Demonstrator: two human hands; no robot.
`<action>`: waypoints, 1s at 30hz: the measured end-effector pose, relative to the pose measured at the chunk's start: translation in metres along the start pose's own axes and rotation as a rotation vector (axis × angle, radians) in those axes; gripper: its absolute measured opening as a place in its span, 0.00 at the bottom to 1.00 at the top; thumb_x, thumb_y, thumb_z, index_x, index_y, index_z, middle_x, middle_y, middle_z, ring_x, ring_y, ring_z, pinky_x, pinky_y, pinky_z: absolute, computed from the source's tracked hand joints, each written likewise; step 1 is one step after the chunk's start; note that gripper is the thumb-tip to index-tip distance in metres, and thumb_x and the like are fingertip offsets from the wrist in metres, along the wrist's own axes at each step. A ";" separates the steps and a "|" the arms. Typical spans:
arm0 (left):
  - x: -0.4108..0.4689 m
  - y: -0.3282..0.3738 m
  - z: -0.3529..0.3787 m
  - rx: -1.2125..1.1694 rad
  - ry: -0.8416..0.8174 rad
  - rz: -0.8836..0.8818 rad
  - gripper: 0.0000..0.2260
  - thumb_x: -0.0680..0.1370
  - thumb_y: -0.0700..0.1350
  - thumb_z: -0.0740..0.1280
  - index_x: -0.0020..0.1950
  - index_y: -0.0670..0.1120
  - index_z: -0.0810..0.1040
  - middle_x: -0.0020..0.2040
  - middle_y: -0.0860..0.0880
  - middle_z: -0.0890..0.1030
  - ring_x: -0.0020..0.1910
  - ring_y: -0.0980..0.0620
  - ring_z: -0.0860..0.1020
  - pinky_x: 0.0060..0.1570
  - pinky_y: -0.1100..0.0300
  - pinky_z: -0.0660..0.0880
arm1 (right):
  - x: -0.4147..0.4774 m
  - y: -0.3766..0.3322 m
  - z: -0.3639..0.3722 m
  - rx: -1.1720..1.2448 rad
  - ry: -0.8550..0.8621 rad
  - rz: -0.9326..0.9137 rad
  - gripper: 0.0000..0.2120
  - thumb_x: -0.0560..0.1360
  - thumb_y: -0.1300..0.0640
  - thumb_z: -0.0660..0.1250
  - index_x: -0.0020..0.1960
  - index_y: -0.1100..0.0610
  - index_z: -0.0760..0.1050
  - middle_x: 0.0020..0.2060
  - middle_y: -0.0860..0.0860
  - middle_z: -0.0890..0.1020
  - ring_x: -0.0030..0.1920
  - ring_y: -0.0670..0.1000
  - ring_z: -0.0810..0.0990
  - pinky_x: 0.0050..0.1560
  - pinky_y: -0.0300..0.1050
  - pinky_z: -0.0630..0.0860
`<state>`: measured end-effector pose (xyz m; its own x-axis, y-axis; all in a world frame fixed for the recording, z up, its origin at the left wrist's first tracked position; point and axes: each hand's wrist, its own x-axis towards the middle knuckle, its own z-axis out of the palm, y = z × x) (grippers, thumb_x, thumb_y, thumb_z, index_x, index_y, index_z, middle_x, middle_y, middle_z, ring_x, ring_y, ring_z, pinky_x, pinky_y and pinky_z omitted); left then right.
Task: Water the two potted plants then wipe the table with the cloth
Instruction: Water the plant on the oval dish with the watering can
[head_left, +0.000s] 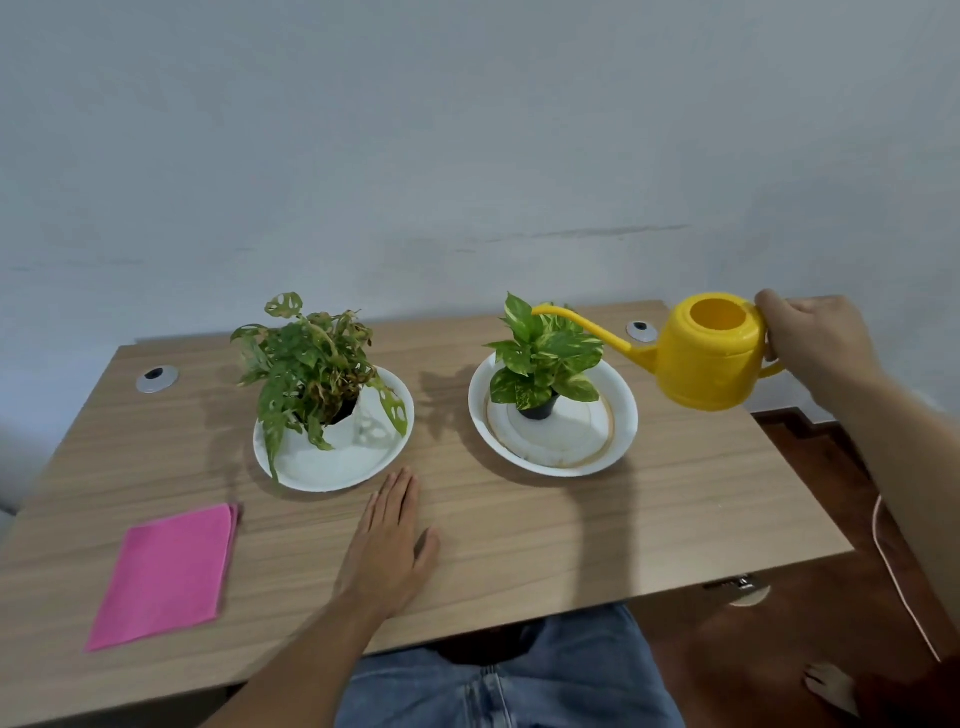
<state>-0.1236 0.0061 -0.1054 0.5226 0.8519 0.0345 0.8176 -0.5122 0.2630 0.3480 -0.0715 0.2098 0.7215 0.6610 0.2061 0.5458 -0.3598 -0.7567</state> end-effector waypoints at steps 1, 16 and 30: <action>0.000 0.000 0.000 -0.002 0.000 0.000 0.36 0.87 0.60 0.52 0.91 0.44 0.48 0.92 0.48 0.48 0.91 0.51 0.45 0.88 0.51 0.43 | -0.006 0.008 0.003 0.019 0.002 0.034 0.25 0.79 0.49 0.64 0.35 0.71 0.76 0.22 0.52 0.78 0.31 0.57 0.74 0.39 0.51 0.70; -0.001 0.003 0.000 0.009 0.005 0.002 0.37 0.86 0.61 0.50 0.91 0.43 0.52 0.92 0.46 0.52 0.91 0.48 0.50 0.89 0.45 0.50 | -0.091 0.119 0.055 0.243 0.215 0.579 0.23 0.80 0.47 0.59 0.41 0.65 0.79 0.39 0.62 0.84 0.44 0.63 0.81 0.46 0.55 0.74; 0.000 0.003 -0.002 0.015 0.011 0.002 0.36 0.86 0.58 0.55 0.90 0.41 0.54 0.91 0.44 0.55 0.91 0.45 0.52 0.88 0.42 0.54 | -0.111 0.168 0.096 0.087 0.184 0.525 0.36 0.90 0.43 0.49 0.64 0.72 0.83 0.62 0.75 0.82 0.64 0.74 0.80 0.67 0.64 0.74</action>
<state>-0.1209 0.0048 -0.1030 0.5214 0.8521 0.0454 0.8203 -0.5151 0.2486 0.3187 -0.1415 0.0002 0.9534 0.2798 -0.1129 0.0623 -0.5487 -0.8337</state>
